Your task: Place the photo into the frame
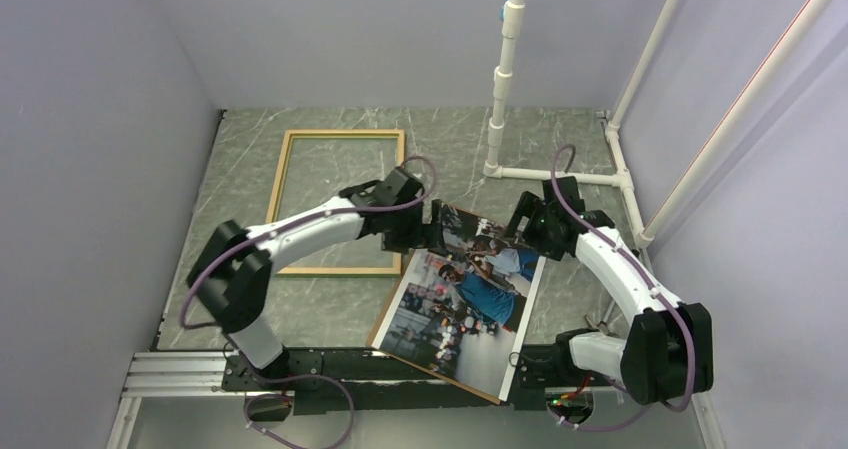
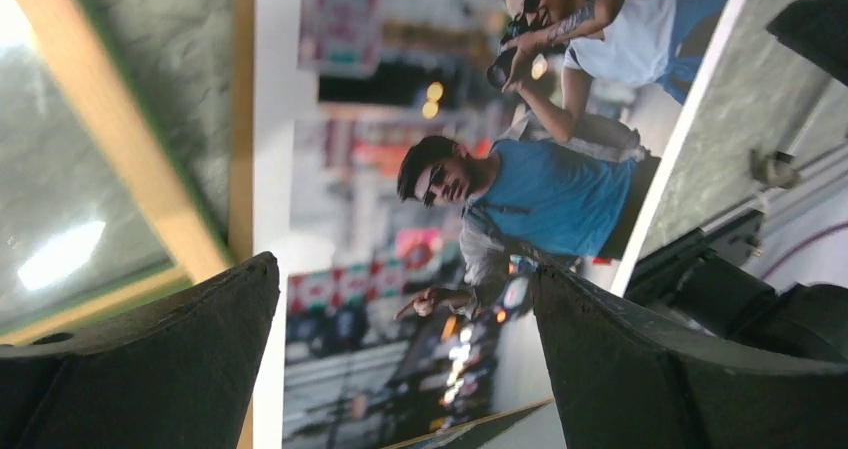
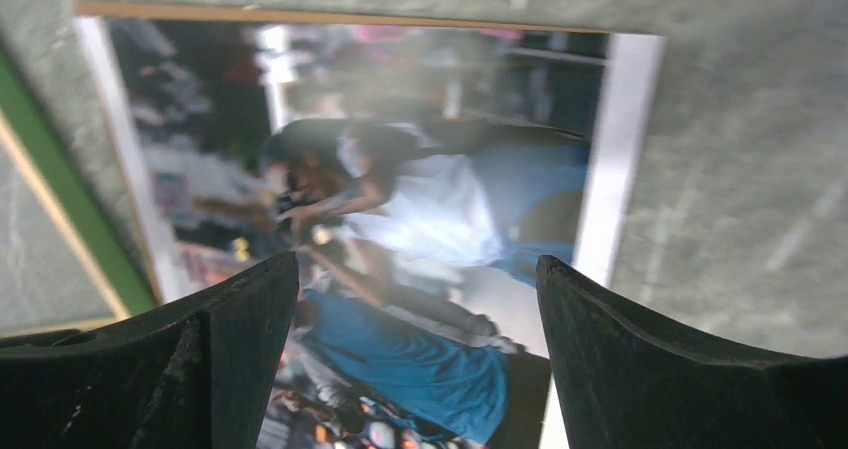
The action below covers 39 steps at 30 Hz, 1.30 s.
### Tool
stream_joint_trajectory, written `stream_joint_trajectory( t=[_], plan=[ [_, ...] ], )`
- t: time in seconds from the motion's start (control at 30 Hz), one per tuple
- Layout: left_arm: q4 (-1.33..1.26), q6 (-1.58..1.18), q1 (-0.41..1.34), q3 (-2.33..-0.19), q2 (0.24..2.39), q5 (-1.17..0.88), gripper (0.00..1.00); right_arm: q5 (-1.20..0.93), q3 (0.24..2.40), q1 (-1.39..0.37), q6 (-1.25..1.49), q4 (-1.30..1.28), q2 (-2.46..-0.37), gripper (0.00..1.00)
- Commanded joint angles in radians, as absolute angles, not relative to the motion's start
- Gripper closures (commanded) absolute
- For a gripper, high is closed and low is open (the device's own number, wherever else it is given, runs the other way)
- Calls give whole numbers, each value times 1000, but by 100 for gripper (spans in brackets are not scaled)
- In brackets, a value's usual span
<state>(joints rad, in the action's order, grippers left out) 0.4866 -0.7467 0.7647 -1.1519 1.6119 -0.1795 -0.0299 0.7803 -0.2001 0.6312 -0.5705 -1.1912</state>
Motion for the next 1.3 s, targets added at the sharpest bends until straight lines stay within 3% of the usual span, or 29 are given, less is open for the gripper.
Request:
stream_joint_trajectory(
  t=[0.0,0.13,0.3,0.8,1.27],
  plan=[
    [648,-701,831,-1319,1748,-71,1,52,756,-122,628,-674,-1191,9],
    [752,-693,866,-1419,1850,-3,1,64,718,-36,629,-708,-1186,2],
    [730,-702,868,-1411,1884,-3,1,6,640,44,644,-666,-1137,1],
    [682,-712,869,-1377,1944,-25,1,-367,518,85,629,-523,-1252,3],
    [626,-715,868,-1343,2000,-62,0,-500,546,95,622,-542,-1123,10]
  ],
)
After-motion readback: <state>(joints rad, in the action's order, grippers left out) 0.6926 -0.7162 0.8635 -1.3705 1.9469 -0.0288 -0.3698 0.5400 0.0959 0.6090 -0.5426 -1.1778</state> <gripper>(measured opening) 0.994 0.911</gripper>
